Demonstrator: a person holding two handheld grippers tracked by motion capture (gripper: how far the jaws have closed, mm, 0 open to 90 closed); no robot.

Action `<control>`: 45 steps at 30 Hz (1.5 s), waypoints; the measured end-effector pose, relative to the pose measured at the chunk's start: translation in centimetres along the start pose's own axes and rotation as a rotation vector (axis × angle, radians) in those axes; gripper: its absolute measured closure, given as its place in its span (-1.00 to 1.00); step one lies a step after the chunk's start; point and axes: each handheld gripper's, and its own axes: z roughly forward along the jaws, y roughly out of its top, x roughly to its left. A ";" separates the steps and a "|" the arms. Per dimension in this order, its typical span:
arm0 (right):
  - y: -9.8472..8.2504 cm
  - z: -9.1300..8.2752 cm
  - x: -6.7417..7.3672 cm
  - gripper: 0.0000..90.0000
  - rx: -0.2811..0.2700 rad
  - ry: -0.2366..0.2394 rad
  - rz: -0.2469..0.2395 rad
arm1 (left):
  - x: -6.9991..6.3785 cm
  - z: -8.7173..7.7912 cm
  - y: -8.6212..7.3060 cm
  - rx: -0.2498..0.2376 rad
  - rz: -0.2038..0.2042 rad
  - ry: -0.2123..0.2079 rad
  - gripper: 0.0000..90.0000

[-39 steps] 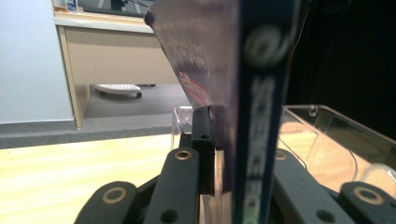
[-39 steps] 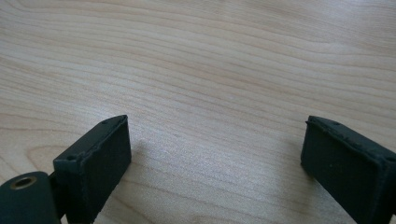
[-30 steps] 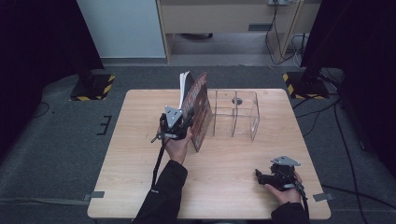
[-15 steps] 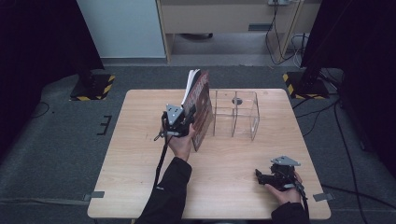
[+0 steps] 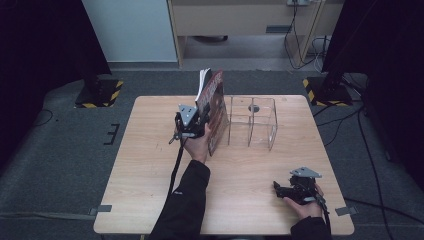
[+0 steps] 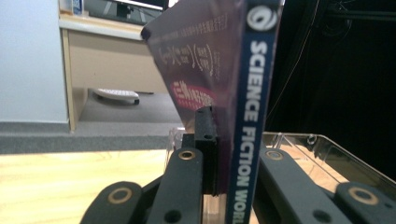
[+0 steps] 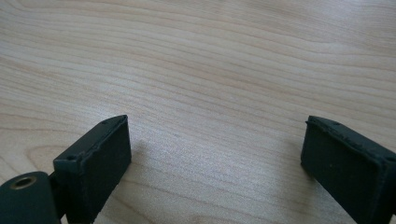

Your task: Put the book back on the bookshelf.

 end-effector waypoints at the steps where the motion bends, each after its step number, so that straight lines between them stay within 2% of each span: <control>1: 0.0 0.0 0.0 -0.81 0.000 0.000 -0.001 | 0.0 0.1 0.0 0.002 0.003 0.004 0.85; 6: 0.0 0.0 -0.1 -0.81 0.000 0.001 -0.008 | 0.2 0.1 -0.5 0.007 0.008 -0.001 0.85; 14: 0.0 0.0 0.0 -0.81 0.001 0.001 -0.003 | 0.6 -1.0 -1.3 0.013 0.026 -0.017 0.81; 22: 0.0 0.0 0.1 -0.81 0.000 0.000 -0.001 | 0.4 -1.9 -1.4 0.048 0.076 -0.034 0.66; 30: 0.0 0.0 0.0 -0.81 0.000 0.000 -0.001 | 1.0 -2.8 -1.2 0.059 0.092 -0.053 0.46; 37: 0.0 0.0 0.0 -0.81 0.000 0.000 -0.001 | 1.5 -4.6 -0.3 0.053 0.108 -0.081 0.13; 43: 0.0 0.0 0.1 -0.81 0.000 0.000 -0.001 | 2.5 -6.6 0.2 0.052 0.065 -0.124 -0.04; 45: 0.0 0.0 0.1 -0.81 0.000 0.000 0.002 | 2.7 -7.4 0.3 0.058 0.082 -0.134 -0.07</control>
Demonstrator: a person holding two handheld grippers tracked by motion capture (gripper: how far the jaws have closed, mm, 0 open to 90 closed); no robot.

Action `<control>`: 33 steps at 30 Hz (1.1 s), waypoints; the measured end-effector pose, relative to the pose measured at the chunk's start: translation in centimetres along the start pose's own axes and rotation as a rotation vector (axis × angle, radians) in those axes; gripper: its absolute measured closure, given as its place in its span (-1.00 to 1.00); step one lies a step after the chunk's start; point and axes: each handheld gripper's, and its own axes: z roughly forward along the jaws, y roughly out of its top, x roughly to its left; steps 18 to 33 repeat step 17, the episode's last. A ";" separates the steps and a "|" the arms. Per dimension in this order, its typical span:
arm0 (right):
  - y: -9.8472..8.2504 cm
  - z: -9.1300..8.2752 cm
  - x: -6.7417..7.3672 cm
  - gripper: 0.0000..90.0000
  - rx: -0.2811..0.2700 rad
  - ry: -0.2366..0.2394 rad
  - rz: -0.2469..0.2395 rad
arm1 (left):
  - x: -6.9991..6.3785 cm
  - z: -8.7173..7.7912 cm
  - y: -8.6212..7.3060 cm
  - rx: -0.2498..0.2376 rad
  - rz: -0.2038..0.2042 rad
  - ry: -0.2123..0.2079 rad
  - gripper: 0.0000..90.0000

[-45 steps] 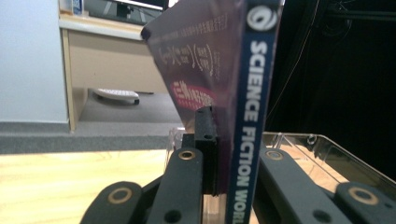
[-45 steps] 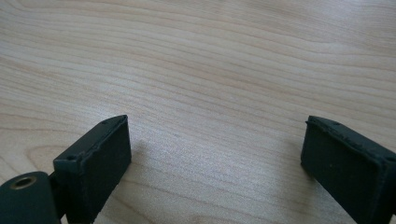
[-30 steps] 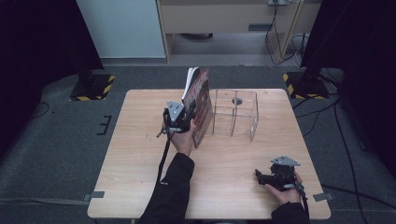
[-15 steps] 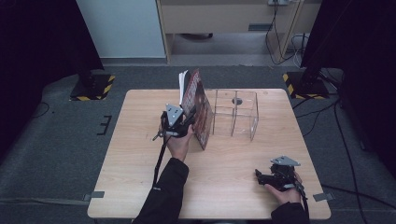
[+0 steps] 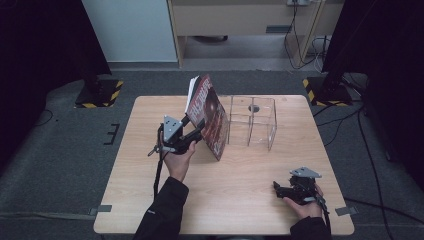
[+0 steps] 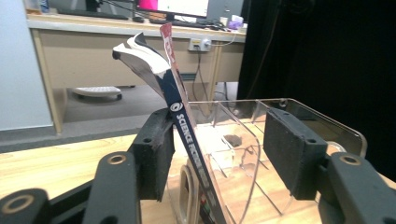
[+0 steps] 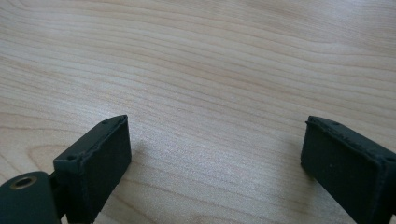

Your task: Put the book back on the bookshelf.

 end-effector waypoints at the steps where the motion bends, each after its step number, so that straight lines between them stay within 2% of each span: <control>1: 0.0 0.0 0.0 -0.81 0.000 0.000 -0.001 | 0.0 -0.2 0.0 -0.003 -0.005 -0.003 -0.08; 3: 0.0 0.0 0.0 -0.81 0.000 0.000 0.000 | 0.2 -1.0 -0.1 0.011 0.006 -0.020 -0.11; 9: 0.0 0.0 0.0 -0.81 0.000 0.000 -0.002 | 0.9 -3.4 -1.4 0.057 0.016 -0.020 -0.18; 12: 0.0 0.0 0.0 -0.81 -0.001 0.000 -0.003 | 1.7 -4.7 -2.6 0.104 0.017 -0.018 -0.22; 14: 0.0 0.0 0.0 -0.81 -0.001 0.000 -0.003 | 2.2 -5.3 -3.4 0.126 0.027 0.001 -0.25; 17: 0.0 0.0 0.0 -0.81 0.000 0.001 -0.005 | 3.3 -6.4 -5.1 0.185 0.016 0.009 -0.29; 33: 0.0 0.0 0.0 -0.81 0.000 0.001 -0.005 | 3.3 -6.4 -5.1 0.185 0.016 0.009 -0.29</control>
